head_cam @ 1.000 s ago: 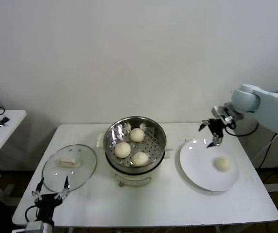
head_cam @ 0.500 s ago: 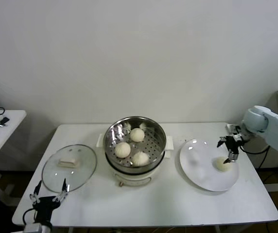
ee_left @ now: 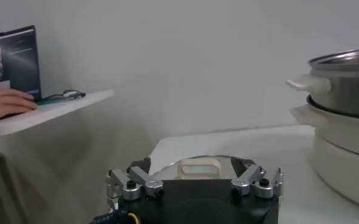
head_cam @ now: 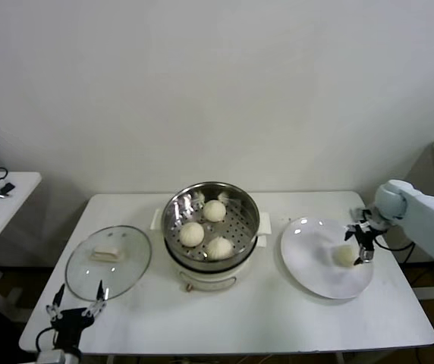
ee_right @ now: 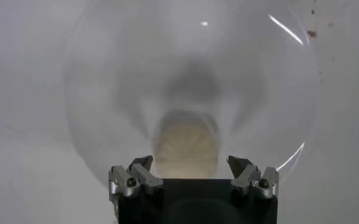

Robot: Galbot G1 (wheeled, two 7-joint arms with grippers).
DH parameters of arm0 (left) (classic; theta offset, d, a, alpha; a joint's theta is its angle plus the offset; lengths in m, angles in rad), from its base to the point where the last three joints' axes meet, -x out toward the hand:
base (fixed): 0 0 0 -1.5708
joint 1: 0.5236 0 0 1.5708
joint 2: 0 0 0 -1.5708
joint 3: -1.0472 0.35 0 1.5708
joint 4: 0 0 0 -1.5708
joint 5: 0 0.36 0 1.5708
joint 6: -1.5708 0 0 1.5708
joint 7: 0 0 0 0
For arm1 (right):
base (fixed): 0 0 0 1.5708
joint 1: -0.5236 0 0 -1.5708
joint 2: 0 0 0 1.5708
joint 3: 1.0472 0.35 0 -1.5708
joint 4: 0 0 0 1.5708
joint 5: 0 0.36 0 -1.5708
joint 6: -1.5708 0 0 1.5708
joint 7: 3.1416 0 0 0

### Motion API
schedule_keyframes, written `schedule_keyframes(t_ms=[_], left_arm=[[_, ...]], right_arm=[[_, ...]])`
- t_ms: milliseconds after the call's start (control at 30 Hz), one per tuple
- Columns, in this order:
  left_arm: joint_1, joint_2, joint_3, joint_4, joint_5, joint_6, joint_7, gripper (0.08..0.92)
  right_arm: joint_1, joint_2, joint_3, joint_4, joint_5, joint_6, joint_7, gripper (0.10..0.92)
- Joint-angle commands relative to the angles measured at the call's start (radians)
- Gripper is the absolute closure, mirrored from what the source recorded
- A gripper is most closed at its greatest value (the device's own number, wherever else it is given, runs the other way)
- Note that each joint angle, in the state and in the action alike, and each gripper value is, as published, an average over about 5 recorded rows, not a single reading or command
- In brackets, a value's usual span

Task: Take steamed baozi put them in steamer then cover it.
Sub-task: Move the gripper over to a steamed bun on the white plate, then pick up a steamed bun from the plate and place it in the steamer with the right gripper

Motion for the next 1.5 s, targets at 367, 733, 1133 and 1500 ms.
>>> schedule_keyframes(t_ms=[367,733,1133,1500], left_arm=[[-0.003,-0.002,0.003,0.007,-0.009,0.005,-0.002,0.177],[0.003,-0.004,0.003,0.002,-0.009,0.006,-0.001,0.177],[0.012,-0.003,0.012,-0.022,-0.012,0.005,0.003,0.177],[0.025,0.003,0.044,-0.061,-0.011,0.002,0.042,0.177]], right_arm=[[-0.044,0.064,0.039,-0.085,-0.068,0.018,-0.008,0.229],[-0.007,0.046,0.013,-0.059,0.002,-0.004,-0.004,0.36],[0.43,0.086,-0.385,0.059,0.389,-0.091,0.02,0.364],[0.783,0.29,-0.7,0.183,0.865,-0.189,0.083,0.364]])
